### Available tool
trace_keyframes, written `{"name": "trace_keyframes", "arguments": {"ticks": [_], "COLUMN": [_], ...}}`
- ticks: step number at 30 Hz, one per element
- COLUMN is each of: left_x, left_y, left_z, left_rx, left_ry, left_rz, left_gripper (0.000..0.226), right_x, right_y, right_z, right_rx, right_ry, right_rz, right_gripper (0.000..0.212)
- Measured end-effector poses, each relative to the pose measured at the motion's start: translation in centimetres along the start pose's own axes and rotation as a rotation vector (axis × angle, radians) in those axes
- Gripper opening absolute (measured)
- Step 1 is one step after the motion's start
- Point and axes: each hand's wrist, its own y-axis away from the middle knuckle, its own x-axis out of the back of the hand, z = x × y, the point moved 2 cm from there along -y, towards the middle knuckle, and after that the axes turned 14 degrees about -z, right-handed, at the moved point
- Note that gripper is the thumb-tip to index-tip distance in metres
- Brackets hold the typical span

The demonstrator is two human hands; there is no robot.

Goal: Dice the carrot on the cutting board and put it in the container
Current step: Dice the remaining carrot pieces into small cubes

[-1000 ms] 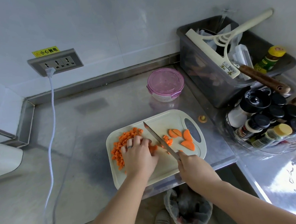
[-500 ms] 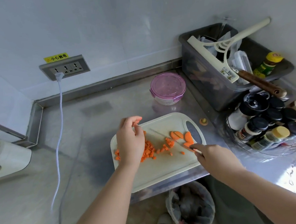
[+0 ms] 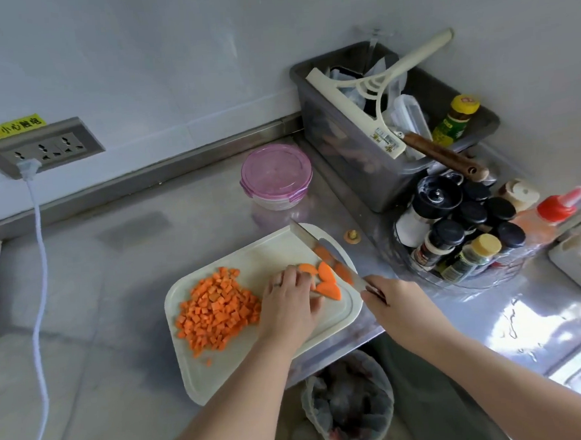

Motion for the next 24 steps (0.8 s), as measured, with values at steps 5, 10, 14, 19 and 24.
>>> {"name": "trace_keyframes", "arguments": {"ticks": [5,10,14,19,24], "left_x": [-0.7,-0.3,0.4,0.8,0.6], "left_y": [0.4,1.3,2.4,1.7,1.0], "left_z": [-1.3,-4.5,-5.8,-4.5,-4.6], "left_rx": [-0.053,-0.03,0.091,-0.024,0.051], "left_ry": [-0.002,-0.147,-0.183,-0.127,-0.105], "left_rz": [0.113,0.142,0.128,0.13,0.066], "left_gripper": [0.015,0.019,0.015,0.015,0.016], "right_x": [-0.2,-0.5,-0.4,0.3,0.9], "right_y": [-0.1,-0.6,-1.0,-1.0,-1.0], "right_z": [0.2,-0.5,-0.7,-1.1,-0.6], "right_rx": [-0.002,-0.009,-0.017,-0.007,-0.011], "right_ry": [-0.027,-0.04,-0.073,-0.114,-0.144], "right_rz": [-0.015,-0.029,-0.036,-0.026,-0.003], "right_gripper": [0.019,0.017,0.025,0.027,0.034]}}
